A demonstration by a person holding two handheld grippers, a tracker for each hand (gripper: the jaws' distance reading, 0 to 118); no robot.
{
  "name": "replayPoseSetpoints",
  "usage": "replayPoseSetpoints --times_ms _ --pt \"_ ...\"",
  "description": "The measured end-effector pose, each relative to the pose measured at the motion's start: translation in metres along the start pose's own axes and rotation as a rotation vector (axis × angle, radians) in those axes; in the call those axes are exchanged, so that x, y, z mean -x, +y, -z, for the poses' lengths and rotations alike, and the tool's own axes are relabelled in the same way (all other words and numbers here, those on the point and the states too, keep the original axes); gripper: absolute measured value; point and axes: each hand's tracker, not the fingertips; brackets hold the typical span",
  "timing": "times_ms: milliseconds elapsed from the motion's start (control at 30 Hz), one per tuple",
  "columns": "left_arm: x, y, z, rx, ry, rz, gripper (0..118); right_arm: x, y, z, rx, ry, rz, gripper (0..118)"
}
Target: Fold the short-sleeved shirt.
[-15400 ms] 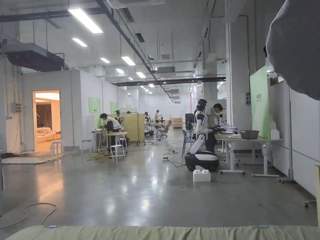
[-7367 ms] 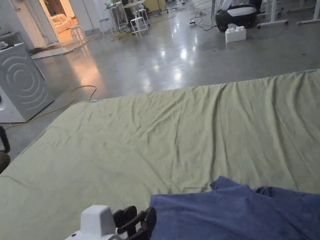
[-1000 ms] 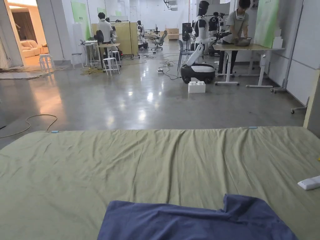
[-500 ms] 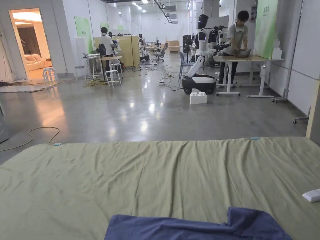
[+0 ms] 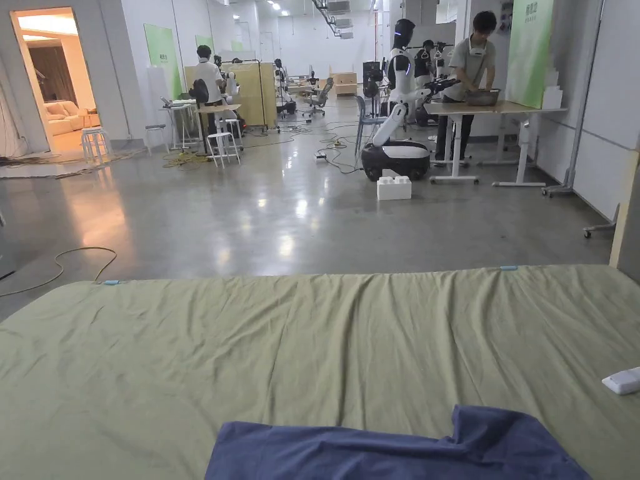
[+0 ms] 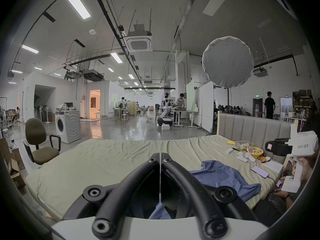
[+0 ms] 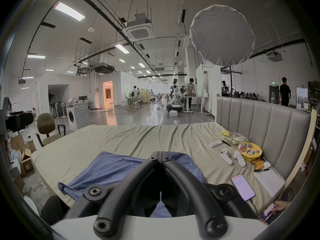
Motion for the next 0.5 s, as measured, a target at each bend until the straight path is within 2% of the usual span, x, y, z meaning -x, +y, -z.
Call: replayPoseSetpoints --times_ms 100,167,300,333,400,433,467,500 --pt "0.005 -0.003 0.002 0.014 0.011 0.011 0 -0.001 -0.001 0.000 0.007 -0.005 -0.002 0" --pt "0.012 -0.004 0.005 0.045 0.075 0.055 0 -0.003 -0.003 -0.001 0.016 -0.005 0.007 0" --pt "0.042 -0.018 0.020 0.155 0.080 -0.031 3 -0.009 -0.012 -0.002 0.044 -0.006 0.049 0" --pt "0.052 -0.025 0.026 0.214 0.075 -0.067 14 -0.010 -0.015 -0.002 0.058 -0.004 0.063 0" --pt "0.071 -0.047 0.041 0.352 0.078 -0.137 47 -0.012 -0.022 -0.002 0.081 0.001 0.080 0" --pt "0.080 -0.062 0.048 0.413 0.074 -0.164 47 -0.012 -0.025 -0.002 0.106 0.006 0.087 0" --pt "0.087 -0.079 0.053 0.494 0.066 -0.207 53 -0.013 -0.028 -0.001 0.119 0.007 0.086 0" --pt "0.092 -0.088 0.056 0.465 0.076 -0.184 64 -0.013 -0.030 -0.001 0.130 0.004 0.088 0"
